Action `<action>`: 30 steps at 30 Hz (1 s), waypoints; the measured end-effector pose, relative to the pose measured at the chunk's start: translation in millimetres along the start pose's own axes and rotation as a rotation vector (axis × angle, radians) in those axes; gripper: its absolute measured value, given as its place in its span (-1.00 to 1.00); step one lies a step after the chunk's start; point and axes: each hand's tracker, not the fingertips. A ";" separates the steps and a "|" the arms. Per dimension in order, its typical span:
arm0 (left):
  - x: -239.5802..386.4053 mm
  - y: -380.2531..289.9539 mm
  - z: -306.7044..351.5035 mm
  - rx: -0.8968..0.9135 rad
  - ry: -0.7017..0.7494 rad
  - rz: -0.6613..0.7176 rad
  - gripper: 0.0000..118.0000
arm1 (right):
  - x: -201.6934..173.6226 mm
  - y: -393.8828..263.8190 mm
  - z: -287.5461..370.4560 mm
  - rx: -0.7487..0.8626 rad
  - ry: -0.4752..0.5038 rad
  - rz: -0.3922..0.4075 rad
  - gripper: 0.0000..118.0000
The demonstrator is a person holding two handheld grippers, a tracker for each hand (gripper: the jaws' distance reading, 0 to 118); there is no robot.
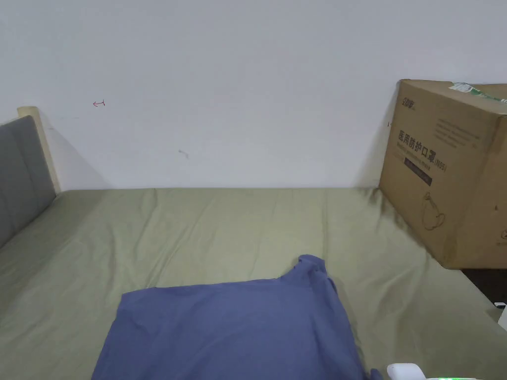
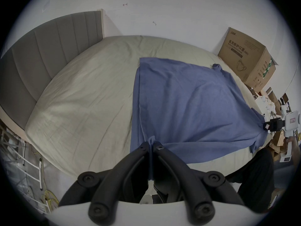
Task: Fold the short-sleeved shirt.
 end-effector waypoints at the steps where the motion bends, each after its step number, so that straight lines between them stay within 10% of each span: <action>1: -1.0 0.1 -3.7 -0.043 0.010 0.013 -0.25 | -0.8 -3.1 -0.7 -0.023 -0.024 -0.022 -0.42; 3: -9.4 -0.6 -3.2 -0.060 -0.032 0.106 -0.07 | 5.0 -5.6 -2.3 -0.033 -0.048 -0.048 0.00; 7: -23.6 17.2 44.2 0.125 -0.138 0.258 -0.06 | 2.2 -5.8 42.2 0.124 -0.019 -0.061 0.10; 16: 79.3 21.2 183.2 0.619 -0.104 -0.071 0.04 | -75.1 -57.1 179.2 0.825 -0.064 0.112 0.09; 17: 87.3 14.6 188.4 0.665 -0.073 -0.058 -0.34 | -81.6 -65.6 183.6 0.869 -0.050 0.106 0.00; 18: 95.2 8.6 193.1 0.710 -0.083 -0.080 -0.90 | -87.1 -74.6 186.0 0.892 -0.033 0.083 -0.38; 19: 104.3 6.4 194.0 0.715 -0.063 -0.093 -1.00 | -91.6 -81.4 187.2 0.915 -0.028 0.064 -1.00; 30: 125.3 5.4 183.9 0.679 -0.117 -0.120 -1.00 | -101.3 -56.4 185.0 0.867 -0.034 0.126 -1.00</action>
